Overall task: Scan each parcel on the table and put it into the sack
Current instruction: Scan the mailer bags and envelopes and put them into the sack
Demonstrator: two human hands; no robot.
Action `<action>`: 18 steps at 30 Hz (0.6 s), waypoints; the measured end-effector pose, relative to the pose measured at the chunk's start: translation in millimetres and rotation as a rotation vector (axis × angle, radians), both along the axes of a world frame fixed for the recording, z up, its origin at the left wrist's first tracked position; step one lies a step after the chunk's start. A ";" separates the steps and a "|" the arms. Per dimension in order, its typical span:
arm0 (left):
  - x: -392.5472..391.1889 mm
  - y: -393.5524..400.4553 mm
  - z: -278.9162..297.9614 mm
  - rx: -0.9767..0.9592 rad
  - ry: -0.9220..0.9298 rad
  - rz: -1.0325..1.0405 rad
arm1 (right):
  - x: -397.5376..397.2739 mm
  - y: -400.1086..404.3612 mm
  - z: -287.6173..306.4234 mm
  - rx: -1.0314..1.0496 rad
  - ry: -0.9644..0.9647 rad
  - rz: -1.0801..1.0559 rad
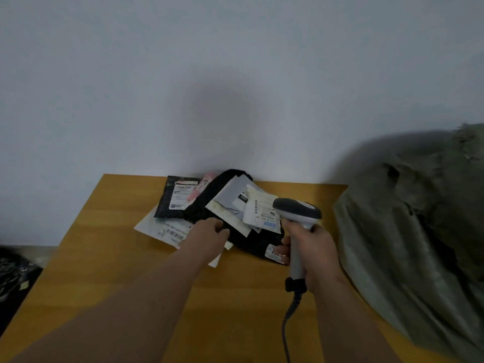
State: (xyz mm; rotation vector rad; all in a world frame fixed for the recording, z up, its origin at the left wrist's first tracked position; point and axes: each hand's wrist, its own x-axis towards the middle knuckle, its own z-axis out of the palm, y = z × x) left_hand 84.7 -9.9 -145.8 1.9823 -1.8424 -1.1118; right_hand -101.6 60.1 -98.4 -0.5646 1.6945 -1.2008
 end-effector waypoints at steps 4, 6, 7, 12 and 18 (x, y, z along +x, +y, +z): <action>-32.7 -24.6 -18.0 0.005 0.050 0.005 | -24.9 -24.5 -28.5 0.068 -0.047 -0.016; -47.3 -35.8 -28.1 -0.002 0.048 0.013 | -36.5 -35.4 -42.8 0.103 -0.072 -0.027; -54.3 -41.3 -32.9 -0.007 0.040 0.011 | -41.7 -40.3 -49.4 0.116 -0.084 -0.031; -79.3 -70.0 -55.6 0.008 -0.001 0.036 | -58.7 -65.6 -84.4 0.163 -0.126 -0.060; -92.1 -87.5 -76.4 0.094 0.016 0.109 | -56.6 -86.6 -112.6 0.232 -0.158 -0.017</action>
